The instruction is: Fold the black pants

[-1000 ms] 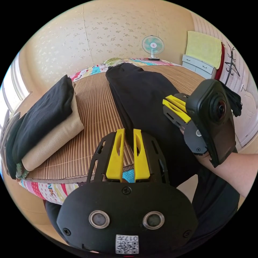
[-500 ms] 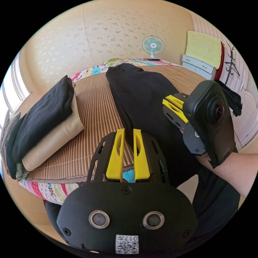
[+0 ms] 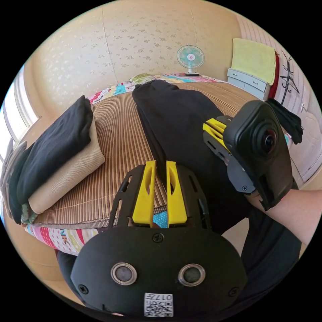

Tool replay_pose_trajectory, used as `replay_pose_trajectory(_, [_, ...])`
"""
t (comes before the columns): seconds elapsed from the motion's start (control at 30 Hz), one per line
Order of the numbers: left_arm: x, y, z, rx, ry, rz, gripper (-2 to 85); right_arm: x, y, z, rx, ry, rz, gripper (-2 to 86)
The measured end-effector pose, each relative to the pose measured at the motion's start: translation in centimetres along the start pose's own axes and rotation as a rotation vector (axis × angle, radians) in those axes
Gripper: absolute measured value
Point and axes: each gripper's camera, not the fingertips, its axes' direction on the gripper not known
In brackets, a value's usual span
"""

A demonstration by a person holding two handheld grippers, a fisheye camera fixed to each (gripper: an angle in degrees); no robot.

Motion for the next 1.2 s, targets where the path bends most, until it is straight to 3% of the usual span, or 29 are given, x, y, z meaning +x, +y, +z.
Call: replay_pose_trajectory(1.2, [1.3,3.2,4.0,0.013,-0.022,0.004,5.5,-0.2,3.0,2.0,0.009,0.093,-0.042,1.6])
